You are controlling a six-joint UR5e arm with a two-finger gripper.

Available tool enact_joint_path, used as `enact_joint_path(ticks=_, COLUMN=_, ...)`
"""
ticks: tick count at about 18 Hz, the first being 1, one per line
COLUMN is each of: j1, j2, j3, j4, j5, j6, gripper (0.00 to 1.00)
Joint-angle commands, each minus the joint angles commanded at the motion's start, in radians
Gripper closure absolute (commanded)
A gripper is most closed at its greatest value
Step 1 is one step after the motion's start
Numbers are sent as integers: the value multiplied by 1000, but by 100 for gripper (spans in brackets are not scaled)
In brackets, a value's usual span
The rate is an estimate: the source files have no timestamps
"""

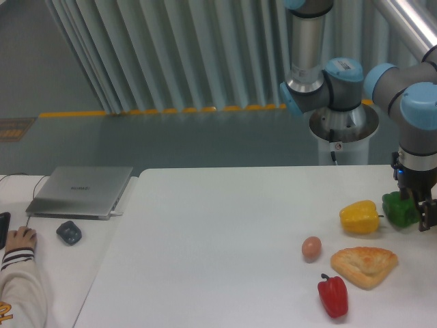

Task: Place the triangular bread in the basket
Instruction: 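Move the right gripper from the green pepper toward the triangular flatbread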

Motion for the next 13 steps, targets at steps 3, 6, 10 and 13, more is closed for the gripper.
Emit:
enact_joint_path(ticks=3, j1=-2, j2=0, j3=0, j4=-2, j5=-2, j6=0, gripper=0)
enact_joint_path(ticks=6, j1=-11, j2=2, j3=-5, j4=0, j5=-35, j6=0, gripper=0)
enact_joint_path(ticks=10, j1=-9, j2=11, j3=-5, j4=12, j5=-113, j6=-99, gripper=0)
enact_joint_path(ticks=13, j1=-12, j2=6, j3=-15, j4=40, j5=-188, j6=-187, gripper=0)
